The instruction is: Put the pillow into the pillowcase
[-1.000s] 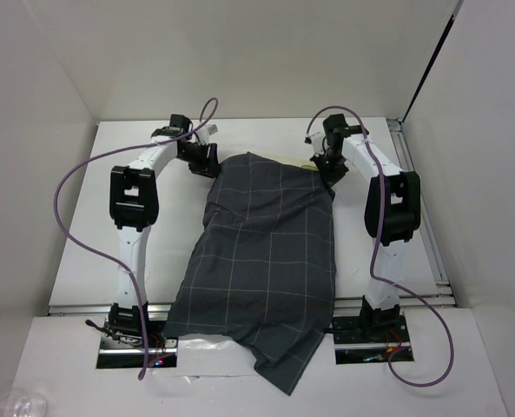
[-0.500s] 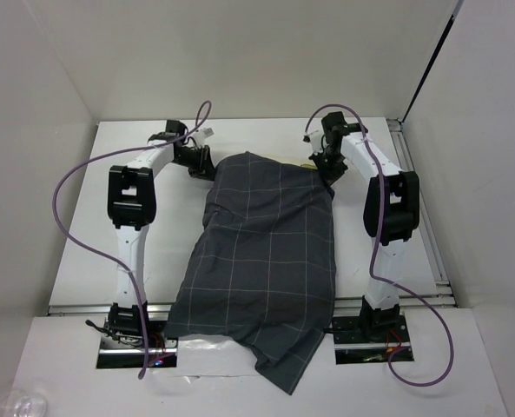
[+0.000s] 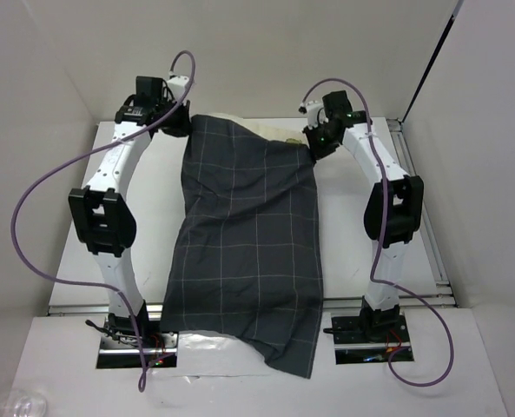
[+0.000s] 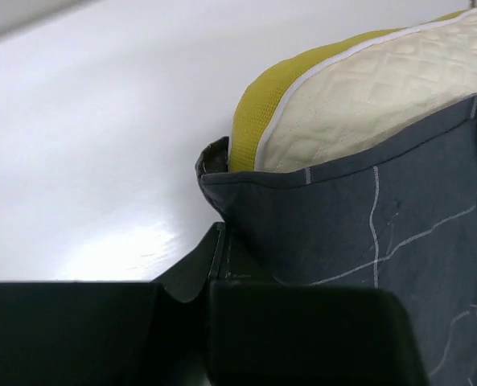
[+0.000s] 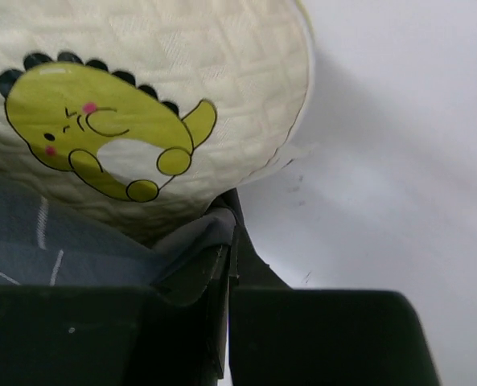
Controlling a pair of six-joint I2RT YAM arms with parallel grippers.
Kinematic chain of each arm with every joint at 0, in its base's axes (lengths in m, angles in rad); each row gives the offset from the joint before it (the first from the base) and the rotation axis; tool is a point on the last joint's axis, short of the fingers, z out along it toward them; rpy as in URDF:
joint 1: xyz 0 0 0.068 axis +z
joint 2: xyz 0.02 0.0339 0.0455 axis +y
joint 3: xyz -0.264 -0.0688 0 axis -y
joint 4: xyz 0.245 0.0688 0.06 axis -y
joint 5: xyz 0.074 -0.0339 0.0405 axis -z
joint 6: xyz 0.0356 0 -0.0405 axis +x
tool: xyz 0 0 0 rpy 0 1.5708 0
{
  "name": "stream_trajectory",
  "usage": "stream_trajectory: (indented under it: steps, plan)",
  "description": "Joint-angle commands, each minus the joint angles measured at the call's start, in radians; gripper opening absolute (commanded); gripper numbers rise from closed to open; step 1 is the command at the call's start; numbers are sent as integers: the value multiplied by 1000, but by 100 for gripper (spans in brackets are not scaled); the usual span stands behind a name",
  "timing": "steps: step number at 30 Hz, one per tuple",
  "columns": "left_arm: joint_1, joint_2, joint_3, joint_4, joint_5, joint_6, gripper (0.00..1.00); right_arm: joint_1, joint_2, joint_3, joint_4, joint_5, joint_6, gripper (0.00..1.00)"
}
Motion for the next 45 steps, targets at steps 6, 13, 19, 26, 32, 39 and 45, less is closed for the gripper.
stream_trajectory:
  steps: [6,13,19,26,32,39,45]
  plan:
    - [-11,-238,10,202,-189,94,0,-4,-246,144,290,-147,109,0]
    - [-11,-284,156,205,-199,74,0,-13,-412,91,521,-138,151,0]
    - [-11,-358,211,275,-227,40,0,-13,-526,53,639,-127,163,0]
    - [-122,-425,71,223,-279,130,0,-13,-549,-77,584,-103,126,0]
    - [-152,-468,171,384,-423,216,0,-13,-552,97,681,-66,169,0]
    - [-204,-465,-26,182,-348,83,0,-13,-554,-77,606,-84,160,0]
    - [-153,-502,103,346,-353,3,0,-27,-576,90,783,-90,197,0]
